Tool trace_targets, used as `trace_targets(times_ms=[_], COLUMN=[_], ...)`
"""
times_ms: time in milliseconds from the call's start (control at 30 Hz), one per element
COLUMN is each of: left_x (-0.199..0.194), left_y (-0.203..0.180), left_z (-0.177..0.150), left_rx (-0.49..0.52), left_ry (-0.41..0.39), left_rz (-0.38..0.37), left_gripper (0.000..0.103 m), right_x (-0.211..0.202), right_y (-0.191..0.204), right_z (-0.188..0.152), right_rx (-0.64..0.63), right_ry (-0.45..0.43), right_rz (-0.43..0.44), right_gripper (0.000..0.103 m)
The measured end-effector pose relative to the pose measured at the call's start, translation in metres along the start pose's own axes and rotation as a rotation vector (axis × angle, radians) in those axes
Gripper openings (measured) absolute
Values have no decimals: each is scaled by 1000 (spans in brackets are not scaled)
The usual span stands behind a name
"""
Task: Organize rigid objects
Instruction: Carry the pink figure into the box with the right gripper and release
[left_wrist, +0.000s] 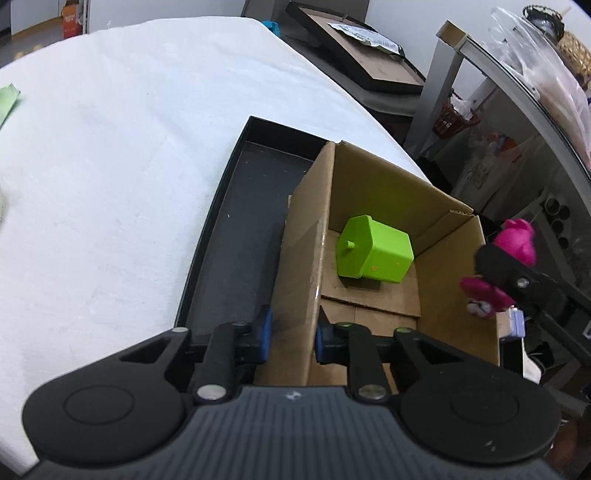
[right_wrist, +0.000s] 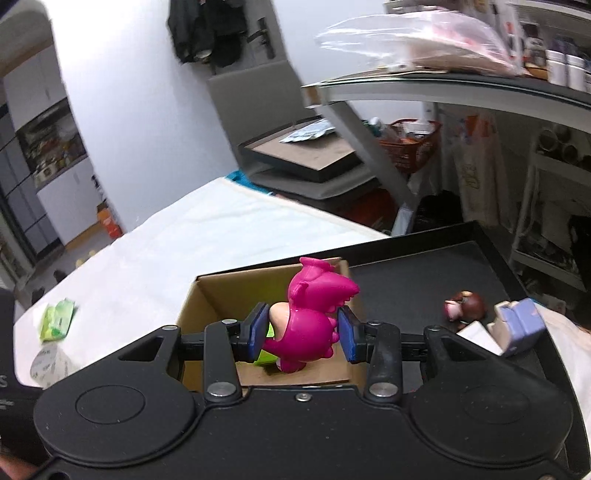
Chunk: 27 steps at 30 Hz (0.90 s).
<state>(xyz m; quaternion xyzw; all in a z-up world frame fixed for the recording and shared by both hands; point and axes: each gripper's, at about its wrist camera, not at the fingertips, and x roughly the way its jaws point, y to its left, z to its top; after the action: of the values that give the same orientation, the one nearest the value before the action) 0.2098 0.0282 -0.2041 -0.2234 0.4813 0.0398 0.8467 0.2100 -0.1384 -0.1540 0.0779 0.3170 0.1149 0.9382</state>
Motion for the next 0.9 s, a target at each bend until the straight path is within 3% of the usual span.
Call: trace_targets(times_ms=[233, 700, 800, 867, 900], left_x=[10, 9, 7, 6, 6], left_y=[-1, 23, 28, 30, 31], left_z=[10, 10, 10, 11, 11], left_rx=[-37, -230, -260, -273, -277], left_ry=[-15, -26, -40, -43, -42], left_rz=[-28, -48, -35, -31, -32], left_gripper=[21, 21, 21, 21, 21], right_x=[18, 60, 64, 63, 61], right_y=[25, 67, 75, 79, 81], right_z=[5, 21, 22, 24, 25], right_rx=[-52, -138, -154, -162, -170], right_ry=[67, 170, 173, 172, 169], right_rz=[12, 68, 72, 87, 90], right_gripper=[40, 41, 44, 51, 59])
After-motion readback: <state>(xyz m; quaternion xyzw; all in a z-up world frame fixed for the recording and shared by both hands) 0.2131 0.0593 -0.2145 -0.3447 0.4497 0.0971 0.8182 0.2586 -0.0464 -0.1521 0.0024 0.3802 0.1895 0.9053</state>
